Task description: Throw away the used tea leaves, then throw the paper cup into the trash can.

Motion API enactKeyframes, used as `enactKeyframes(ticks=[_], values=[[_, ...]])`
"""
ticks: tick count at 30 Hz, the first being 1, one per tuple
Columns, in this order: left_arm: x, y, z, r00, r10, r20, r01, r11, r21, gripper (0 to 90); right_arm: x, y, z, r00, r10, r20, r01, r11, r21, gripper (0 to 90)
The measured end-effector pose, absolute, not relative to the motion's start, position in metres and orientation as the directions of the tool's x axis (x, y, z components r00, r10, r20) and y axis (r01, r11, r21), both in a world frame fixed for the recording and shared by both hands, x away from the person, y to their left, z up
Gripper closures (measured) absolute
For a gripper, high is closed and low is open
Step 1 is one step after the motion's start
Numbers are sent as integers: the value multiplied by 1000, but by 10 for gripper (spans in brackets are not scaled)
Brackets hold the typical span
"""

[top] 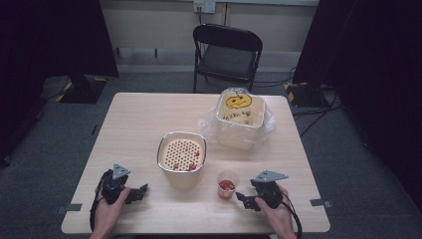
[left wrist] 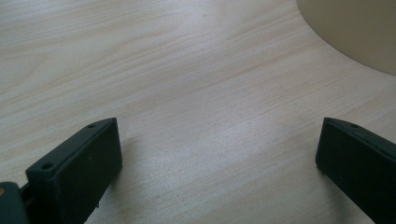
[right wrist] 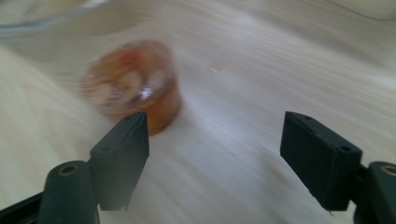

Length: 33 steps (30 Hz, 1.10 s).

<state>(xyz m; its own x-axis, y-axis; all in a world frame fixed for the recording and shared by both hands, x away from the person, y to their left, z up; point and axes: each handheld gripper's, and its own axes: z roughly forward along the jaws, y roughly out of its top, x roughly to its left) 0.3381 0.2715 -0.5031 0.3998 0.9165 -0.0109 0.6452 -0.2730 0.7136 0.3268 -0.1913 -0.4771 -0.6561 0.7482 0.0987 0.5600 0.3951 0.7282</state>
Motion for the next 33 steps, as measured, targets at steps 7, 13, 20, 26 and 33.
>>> enactKeyframes(ticks=[7,13,20,26,33], values=[[338,272,-503,401,916,-12,645,-273,714,0,320,-170,-476,-720,685,114,520,422,743,247],[338,272,-503,401,916,-12,645,-273,714,0,329,-149,-476,-751,652,103,468,416,780,269],[338,272,-503,401,916,-12,645,-273,714,0,336,-143,-473,-755,642,135,462,373,805,283],[338,272,-503,401,916,-11,645,-273,714,0,340,-142,-474,-764,633,122,448,386,806,338],[338,272,-503,402,916,-10,645,-275,713,0,344,-143,-471,-768,632,109,439,395,807,394]])
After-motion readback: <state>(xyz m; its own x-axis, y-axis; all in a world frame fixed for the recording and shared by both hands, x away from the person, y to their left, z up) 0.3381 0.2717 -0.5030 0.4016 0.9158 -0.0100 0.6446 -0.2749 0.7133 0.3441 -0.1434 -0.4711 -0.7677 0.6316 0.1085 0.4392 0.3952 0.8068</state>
